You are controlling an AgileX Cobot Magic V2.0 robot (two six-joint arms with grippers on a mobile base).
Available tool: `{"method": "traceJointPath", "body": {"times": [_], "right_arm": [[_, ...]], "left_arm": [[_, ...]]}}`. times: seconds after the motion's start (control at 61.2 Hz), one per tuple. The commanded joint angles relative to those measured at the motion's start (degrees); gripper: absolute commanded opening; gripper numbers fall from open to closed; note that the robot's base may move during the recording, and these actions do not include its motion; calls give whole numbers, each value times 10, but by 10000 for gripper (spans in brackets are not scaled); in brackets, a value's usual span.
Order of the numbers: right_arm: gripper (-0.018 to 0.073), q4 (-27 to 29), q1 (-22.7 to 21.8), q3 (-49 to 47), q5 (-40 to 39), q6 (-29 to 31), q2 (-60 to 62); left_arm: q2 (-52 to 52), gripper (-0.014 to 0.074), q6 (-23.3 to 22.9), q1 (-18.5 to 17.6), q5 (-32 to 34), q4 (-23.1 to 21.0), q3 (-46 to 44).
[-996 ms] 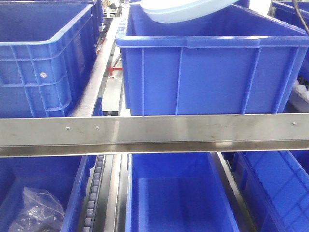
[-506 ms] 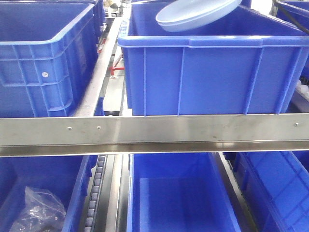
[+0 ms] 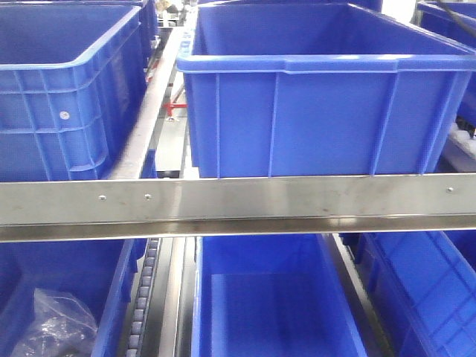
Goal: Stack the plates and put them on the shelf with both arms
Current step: 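Withdraw the empty right gripper from the blue bin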
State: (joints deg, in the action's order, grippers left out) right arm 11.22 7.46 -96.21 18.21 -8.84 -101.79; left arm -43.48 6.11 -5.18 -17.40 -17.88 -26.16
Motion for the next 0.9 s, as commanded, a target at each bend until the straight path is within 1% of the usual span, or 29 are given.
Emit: {"method": "traceJointPath", "body": {"times": [0.0, 0.065, 0.196, 0.245, 0.31, 0.457, 0.571, 0.637, 0.702, 0.882], "right_arm": [[395, 4, -3, -13, -17, 2, 63], [302, 4, -3, 15, -20, 2, 92], [37, 4, -3, 118, -75, 2, 172], [65, 4, -3, 172, -113, 2, 210], [57, 4, -3, 236, -159, 2, 256], [56, 4, -3, 416, -280, 2, 388], [56, 4, -3, 528, -364, 2, 470], [56, 4, -3, 578, -388, 2, 505], [56, 4, -3, 617, -396, 2, 532], [56, 4, -3, 661, -393, 2, 558]], "left_arm": [[0, 86, -1, -4, 45, -9, -16], [0, 86, -1, -4, 45, -9, -16], [0, 85, -1, -4, 45, -9, -16], [0, 85, -1, -4, 45, -9, -16], [0, 86, -1, -4, 45, -9, -16], [0, 85, -1, -4, 45, -9, -16], [0, 85, -1, -4, 45, -9, -16], [0, 86, -1, -4, 45, -9, -16], [0, 85, -1, -4, 45, -9, -16], [0, 86, -1, -4, 45, -9, -16]]}}
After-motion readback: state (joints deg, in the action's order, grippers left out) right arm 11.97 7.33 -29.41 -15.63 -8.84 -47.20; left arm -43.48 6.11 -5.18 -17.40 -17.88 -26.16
